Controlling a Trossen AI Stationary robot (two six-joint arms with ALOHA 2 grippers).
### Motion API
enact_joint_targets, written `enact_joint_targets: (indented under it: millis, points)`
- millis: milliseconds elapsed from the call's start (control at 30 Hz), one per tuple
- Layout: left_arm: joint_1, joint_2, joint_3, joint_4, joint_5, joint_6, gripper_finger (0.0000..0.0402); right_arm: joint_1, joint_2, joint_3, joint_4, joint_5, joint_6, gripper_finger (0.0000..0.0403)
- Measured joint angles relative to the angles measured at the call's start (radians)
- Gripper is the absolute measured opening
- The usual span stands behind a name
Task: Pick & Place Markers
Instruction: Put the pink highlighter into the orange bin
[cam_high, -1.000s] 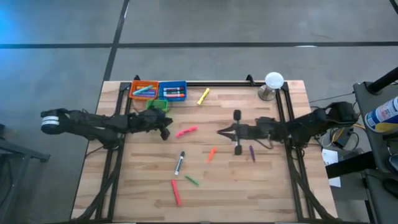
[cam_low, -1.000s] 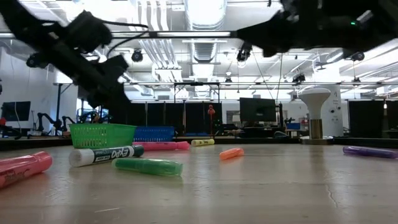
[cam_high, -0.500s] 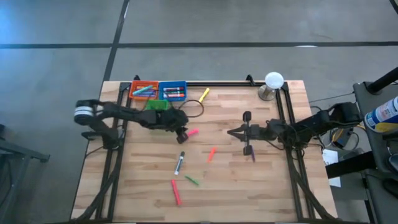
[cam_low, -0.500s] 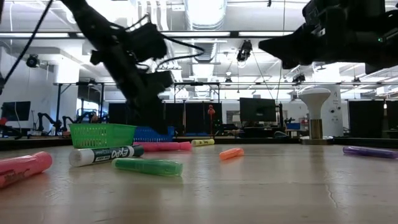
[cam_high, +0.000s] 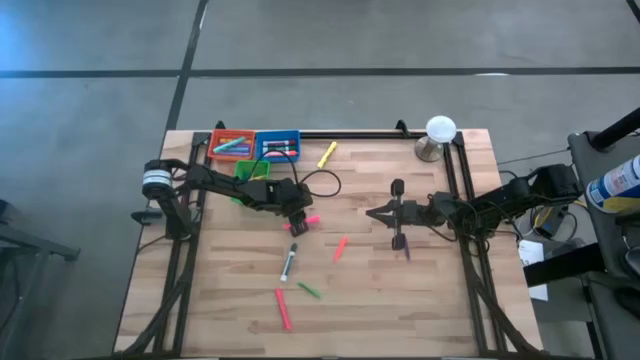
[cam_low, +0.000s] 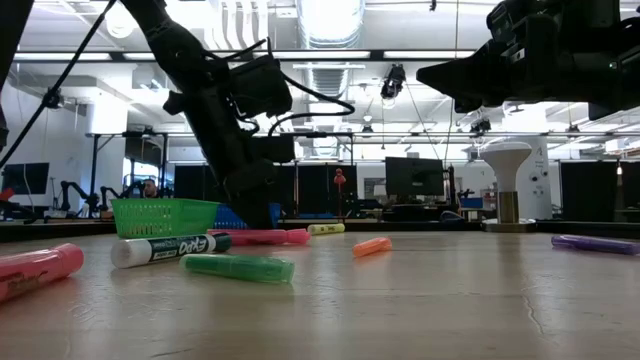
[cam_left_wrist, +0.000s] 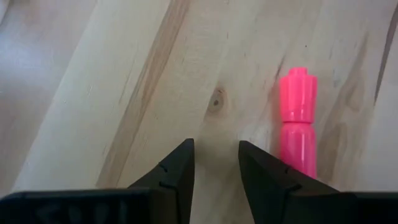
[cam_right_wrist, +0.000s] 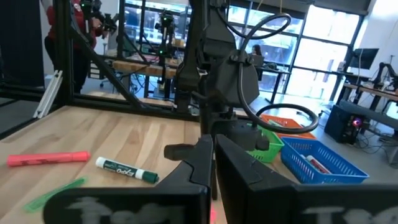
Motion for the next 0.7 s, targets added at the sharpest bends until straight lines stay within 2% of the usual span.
enact_joint_targets:
  millis: [233,367,600,700]
  points:
    - [-0.003,-0.101,0.004,-0.053,0.025,-0.014,0.0119,0.0,0.0,0.0,-0.001,0.0,0.001,0.0013]
    - [-0.031,-0.116,-0.002,-0.064,0.055,-0.043,0.0119,0.0,0.0,0.0,-0.001,-0.001,0.0,0.0013]
    - [-0.053,-0.058,-0.004,-0.055,-0.075,-0.019,0.0119,0.0,0.0,0.0,-0.002,-0.003,0.008,0.0013]
    - [-0.053,-0.03,-0.013,-0.057,-0.093,-0.012,0.0119,0.0,0.0,0.0,-0.002,-0.003,0.008,0.0013]
